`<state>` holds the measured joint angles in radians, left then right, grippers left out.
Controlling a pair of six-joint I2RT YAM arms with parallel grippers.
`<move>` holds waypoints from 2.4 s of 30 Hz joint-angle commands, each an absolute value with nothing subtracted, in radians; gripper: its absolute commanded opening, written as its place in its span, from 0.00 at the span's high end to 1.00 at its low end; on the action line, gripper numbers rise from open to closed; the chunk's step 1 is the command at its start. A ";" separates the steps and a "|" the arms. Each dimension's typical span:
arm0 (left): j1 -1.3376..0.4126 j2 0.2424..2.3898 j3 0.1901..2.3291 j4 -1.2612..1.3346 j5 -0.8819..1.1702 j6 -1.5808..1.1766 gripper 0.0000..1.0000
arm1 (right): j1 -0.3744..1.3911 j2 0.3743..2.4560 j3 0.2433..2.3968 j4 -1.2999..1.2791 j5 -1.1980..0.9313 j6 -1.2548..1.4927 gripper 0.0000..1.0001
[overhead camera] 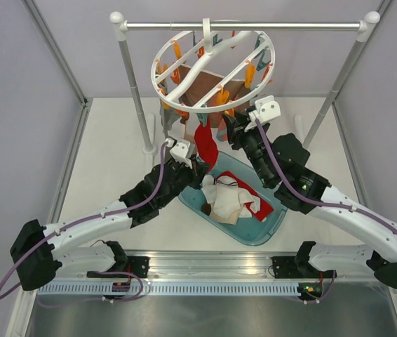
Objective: Remove the socks clipped to the hanger
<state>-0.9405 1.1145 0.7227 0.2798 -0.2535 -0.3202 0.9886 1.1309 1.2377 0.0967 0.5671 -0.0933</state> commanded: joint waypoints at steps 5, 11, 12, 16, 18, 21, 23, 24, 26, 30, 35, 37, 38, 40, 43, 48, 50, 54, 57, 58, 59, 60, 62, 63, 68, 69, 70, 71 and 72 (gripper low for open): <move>-1.025 1.080 0.767 0.268 -0.276 -0.291 0.98 | 0.982 1.069 1.192 0.100 0.617 -0.084 0.83; -1.092 1.111 0.805 0.238 -0.302 -0.293 0.98 | 0.980 1.043 1.163 0.095 0.623 -0.078 0.80; -1.107 1.115 0.811 0.236 -0.305 -0.291 0.98 | 0.980 1.042 1.161 0.094 0.623 -0.077 0.79; -1.126 1.131 0.831 0.221 -0.316 -0.296 0.98 | 0.980 1.028 1.151 0.080 0.620 -0.071 0.70; -1.127 1.131 0.839 0.212 -0.324 -0.299 0.98 | 0.980 1.014 1.147 0.071 0.604 -0.060 0.63; -1.127 1.129 0.856 0.183 -0.341 -0.301 0.98 | 0.980 0.993 1.143 0.035 0.588 -0.029 0.52; -1.127 1.129 0.867 0.173 -0.345 -0.302 0.98 | 0.980 0.967 1.124 0.015 0.572 -0.005 0.44; -1.127 1.129 0.871 0.169 -0.345 -0.304 0.98 | 0.980 0.956 1.114 0.008 0.552 0.026 0.40; -1.127 1.129 0.877 0.167 -0.345 -0.304 0.98 | 0.980 0.930 1.083 0.003 0.535 0.049 0.36; -1.127 1.138 0.887 0.161 -0.348 -0.302 0.98 | 0.980 0.897 1.032 -0.023 0.531 0.093 0.30; -1.127 1.143 0.891 0.161 -0.348 -0.310 0.98 | 0.982 0.888 0.983 -0.031 0.511 0.136 0.27; -1.127 1.137 0.891 0.161 -0.348 -0.311 0.98 | 0.980 0.900 0.962 -0.035 0.518 0.146 0.26; -1.127 1.134 0.891 0.160 -0.350 -0.310 0.98 | 0.980 0.905 0.956 -0.035 0.522 0.158 0.25; -1.127 1.129 0.888 0.156 -0.356 -0.310 0.98 | 0.977 0.916 0.934 -0.040 0.523 0.172 0.23; -1.127 1.115 0.879 0.150 -0.360 -0.308 0.98 | 0.941 0.919 0.902 -0.041 0.470 0.225 0.19; -1.127 1.097 0.870 0.147 -0.360 -0.310 0.98 | 0.740 0.922 0.852 -0.023 0.114 0.403 0.17; -1.127 1.095 0.868 0.146 -0.362 -0.310 0.98 | 0.628 0.919 0.830 -0.008 0.019 0.454 0.16; -1.127 1.100 0.868 0.147 -0.359 -0.311 0.98 | 0.506 0.923 0.757 0.144 -0.237 0.581 0.12; -1.127 1.103 0.871 0.147 -0.356 -0.313 0.98 | 0.479 0.937 0.701 0.271 -0.323 0.692 0.11; -1.127 1.106 0.874 0.147 -0.354 -0.313 0.98 | 0.463 0.945 0.677 0.329 -0.360 0.743 0.10; -1.127 1.106 0.874 0.147 -0.354 -0.313 0.98 | 0.457 0.948 0.676 0.330 -0.374 0.774 0.09; -1.127 1.106 0.874 0.147 -0.354 -0.311 0.98 | 0.446 0.953 0.648 0.400 -0.393 0.800 0.09; -1.127 1.106 0.877 0.149 -0.350 -0.311 0.98 | 0.443 0.971 0.621 0.472 -0.428 0.883 0.08; -1.127 1.108 0.879 0.150 -0.348 -0.311 0.98 | 0.443 0.982 0.605 0.523 -0.436 0.900 0.07; -1.127 1.115 0.884 0.155 -0.339 -0.311 0.98 | 0.442 1.029 0.562 0.661 -0.452 0.992 0.07; -1.127 1.115 0.884 0.158 -0.339 -0.311 0.98 | 0.443 1.035 0.558 0.678 -0.456 1.018 0.07; -1.127 1.118 0.885 0.161 -0.337 -0.311 0.98 | 0.442 1.042 0.555 0.692 -0.459 1.029 0.07; -1.127 1.121 0.885 0.164 -0.334 -0.311 0.98 | 0.442 1.045 0.554 0.701 -0.459 1.035 0.07; -1.127 1.121 0.887 0.166 -0.330 -0.311 0.98 | 0.442 1.043 0.552 0.700 -0.456 1.038 0.08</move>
<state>-1.1233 1.1187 0.8520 0.1432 -0.3386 -0.3206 0.4454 1.0412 0.5541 0.5495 -0.4232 0.9668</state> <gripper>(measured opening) 0.026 0.927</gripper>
